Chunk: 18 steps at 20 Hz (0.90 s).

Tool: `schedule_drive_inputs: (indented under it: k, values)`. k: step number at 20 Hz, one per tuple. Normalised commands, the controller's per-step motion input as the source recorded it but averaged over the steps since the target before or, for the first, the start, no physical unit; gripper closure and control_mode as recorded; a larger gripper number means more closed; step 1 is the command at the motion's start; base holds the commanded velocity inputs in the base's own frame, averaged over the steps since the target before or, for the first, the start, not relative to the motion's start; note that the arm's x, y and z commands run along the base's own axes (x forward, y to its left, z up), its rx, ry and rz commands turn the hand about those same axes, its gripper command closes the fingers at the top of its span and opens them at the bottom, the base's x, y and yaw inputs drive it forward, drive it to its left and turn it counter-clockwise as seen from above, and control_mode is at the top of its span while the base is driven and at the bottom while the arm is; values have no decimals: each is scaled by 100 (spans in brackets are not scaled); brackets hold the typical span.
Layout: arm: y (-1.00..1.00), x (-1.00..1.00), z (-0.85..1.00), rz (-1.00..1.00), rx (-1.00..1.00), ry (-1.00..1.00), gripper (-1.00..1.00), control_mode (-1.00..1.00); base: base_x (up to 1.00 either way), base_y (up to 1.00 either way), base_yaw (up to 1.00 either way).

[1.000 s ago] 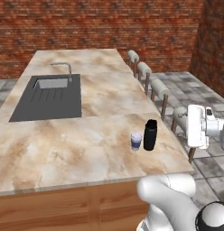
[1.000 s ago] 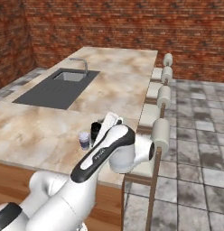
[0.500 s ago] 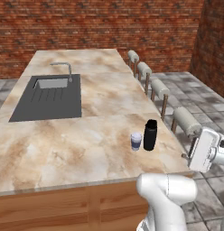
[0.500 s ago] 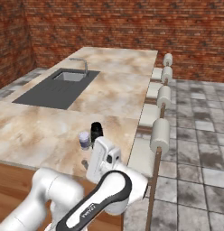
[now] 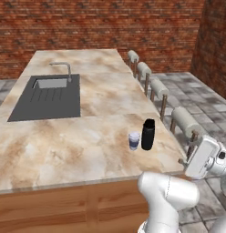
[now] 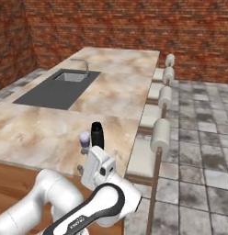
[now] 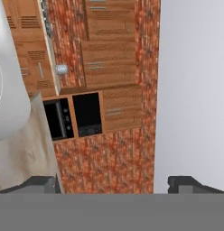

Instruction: Move the drinks to the dining counter.

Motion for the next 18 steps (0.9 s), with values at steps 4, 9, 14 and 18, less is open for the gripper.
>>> schedule_drive_inputs:
  k: [4, 9, 14, 18]
  values:
    - [0, 0, 0, 0, 0, 0, -100, 100, -100, -94, 0]
    - [0, 0, 0, 0, 0, 0, -100, 100, -94, -100, 0]
    - [0, 0, 0, 0, 0, 0, -100, 100, -22, -100, -21]
    - [0, 0, 0, 0, 0, 0, -100, 100, 0, -100, -41]
